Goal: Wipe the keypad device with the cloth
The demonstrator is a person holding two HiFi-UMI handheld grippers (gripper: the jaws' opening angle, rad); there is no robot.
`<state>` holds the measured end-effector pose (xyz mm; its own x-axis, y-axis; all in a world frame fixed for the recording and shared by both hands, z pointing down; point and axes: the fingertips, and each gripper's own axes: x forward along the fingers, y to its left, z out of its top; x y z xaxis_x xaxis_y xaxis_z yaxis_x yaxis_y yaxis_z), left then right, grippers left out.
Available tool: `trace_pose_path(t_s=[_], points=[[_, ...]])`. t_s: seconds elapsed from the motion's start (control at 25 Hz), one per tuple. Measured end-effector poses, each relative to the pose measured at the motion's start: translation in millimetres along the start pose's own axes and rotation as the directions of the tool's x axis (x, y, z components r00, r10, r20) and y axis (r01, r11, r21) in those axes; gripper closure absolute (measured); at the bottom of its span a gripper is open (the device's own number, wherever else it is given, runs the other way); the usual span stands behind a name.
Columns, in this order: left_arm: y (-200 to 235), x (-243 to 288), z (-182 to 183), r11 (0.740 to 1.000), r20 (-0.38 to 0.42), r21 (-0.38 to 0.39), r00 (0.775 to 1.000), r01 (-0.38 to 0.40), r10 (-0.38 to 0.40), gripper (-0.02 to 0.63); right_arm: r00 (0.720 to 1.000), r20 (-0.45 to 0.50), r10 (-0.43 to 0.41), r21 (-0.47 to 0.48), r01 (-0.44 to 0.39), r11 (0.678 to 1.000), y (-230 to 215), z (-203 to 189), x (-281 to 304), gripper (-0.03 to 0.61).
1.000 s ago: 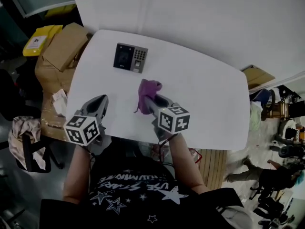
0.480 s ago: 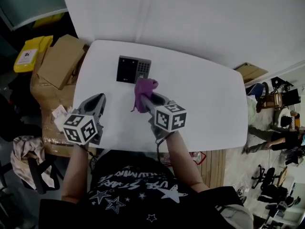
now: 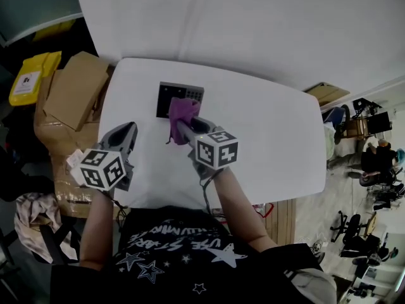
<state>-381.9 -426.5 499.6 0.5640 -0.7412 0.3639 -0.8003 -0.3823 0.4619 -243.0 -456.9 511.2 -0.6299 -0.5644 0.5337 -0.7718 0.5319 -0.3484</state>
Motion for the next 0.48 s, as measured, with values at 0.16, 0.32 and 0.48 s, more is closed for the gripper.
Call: trace_pose_path(t_s=[0.16,0.32,0.48], points=[[12,4,2,1.0,-0.01,-0.002,1.0,0.01,-0.01,0.607,1.0,-0.006,0.005,-0.005,-0.005,1.0,4,6,19,0.479],[25,8,3,1.0,-0.016,-0.011,1.0,0.013,-0.013,0.607,1.0,-0.017,-0.003,0.0,0.003,1.0,4,7,39,0.479],[36,14,5,1.0,-0.024,-0.026,1.0,0.017,-0.017,0.607,0.999,-0.038,-0.012,-0.001,0.012,1.0,2,6,55,0.479]])
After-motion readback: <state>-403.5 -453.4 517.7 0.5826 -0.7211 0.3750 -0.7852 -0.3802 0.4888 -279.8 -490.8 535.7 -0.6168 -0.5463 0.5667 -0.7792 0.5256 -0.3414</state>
